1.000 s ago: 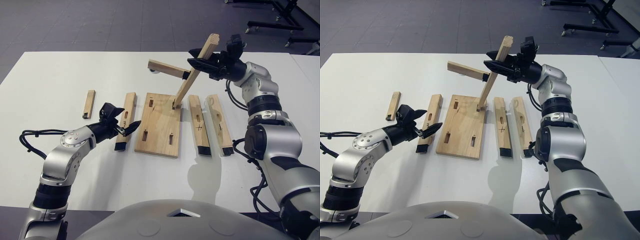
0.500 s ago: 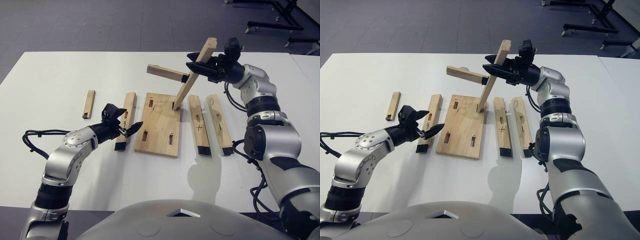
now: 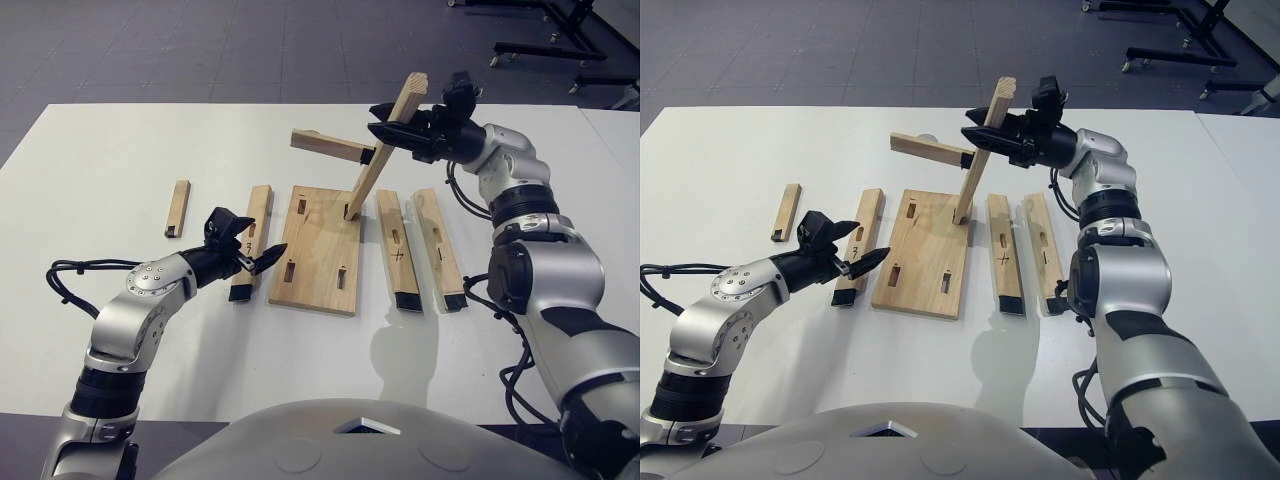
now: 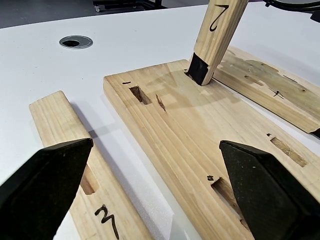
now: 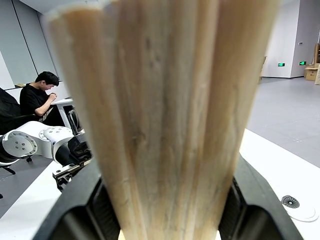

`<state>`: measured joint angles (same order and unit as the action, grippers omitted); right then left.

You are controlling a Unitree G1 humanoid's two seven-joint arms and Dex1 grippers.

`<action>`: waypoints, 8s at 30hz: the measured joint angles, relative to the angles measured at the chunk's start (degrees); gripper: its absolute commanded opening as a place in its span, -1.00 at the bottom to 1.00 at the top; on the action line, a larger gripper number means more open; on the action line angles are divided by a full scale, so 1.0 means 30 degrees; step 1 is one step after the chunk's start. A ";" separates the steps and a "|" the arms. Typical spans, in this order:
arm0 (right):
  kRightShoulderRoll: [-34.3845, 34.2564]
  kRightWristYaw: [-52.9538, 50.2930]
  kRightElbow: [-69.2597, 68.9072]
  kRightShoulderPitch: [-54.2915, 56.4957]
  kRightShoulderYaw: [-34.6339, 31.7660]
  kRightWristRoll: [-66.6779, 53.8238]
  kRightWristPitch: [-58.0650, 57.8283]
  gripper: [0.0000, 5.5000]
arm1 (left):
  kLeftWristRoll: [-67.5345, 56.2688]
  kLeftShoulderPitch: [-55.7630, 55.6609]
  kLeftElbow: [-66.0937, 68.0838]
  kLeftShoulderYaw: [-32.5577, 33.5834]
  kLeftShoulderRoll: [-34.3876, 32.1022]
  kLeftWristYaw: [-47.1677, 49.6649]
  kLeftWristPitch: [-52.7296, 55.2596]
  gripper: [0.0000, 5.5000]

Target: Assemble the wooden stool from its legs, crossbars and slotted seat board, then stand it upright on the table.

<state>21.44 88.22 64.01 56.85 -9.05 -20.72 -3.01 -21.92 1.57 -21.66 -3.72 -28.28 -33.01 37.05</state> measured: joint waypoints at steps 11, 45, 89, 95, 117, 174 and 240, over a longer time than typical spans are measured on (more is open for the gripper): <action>0.0002 -0.0065 0.0220 0.0024 -0.0154 -0.0008 0.0039 -0.25 | -0.0002 0.0001 -0.0003 -0.0146 0.0095 0.0005 0.0003 0.69; -0.0801 -0.0360 -0.0030 -0.0300 0.0031 0.0904 0.1771 -0.25 | -0.0001 0.0005 -0.0188 -0.0312 0.0312 0.0106 0.0020 0.69; -0.1240 -0.4428 -0.3696 -0.3045 0.2930 -0.0216 0.0791 -0.25 | -0.0016 0.0053 -0.0209 -0.0740 0.0631 0.0578 0.0030 0.69; -0.1304 -0.5183 -0.4245 -0.3174 0.3008 -0.0274 -0.0222 -0.25 | -0.0016 0.0052 -0.0206 -0.0739 0.0631 0.0579 0.0030 0.69; -0.1398 -0.6360 -0.4043 -0.6075 0.3176 0.1231 -0.3555 0.72 | 0.0032 -0.0147 -0.0023 -0.0835 0.0742 0.0606 -0.0042 0.69; 0.2776 -0.6977 -1.5870 -0.9833 -0.0151 -0.3431 -1.0145 0.96 | -0.0620 -0.1129 -0.0017 0.0977 -0.1477 -0.1433 0.0046 0.69; 0.5692 -1.3615 -2.0390 -1.3071 -0.3781 -0.6173 -1.3178 0.96 | 0.1343 -0.2207 0.2423 0.3008 -0.1921 -0.3058 -0.1889 0.69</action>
<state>38.51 47.37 2.84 17.64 -20.39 -39.24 -42.54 -17.89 -5.05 -14.39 5.31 -34.05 -42.19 31.39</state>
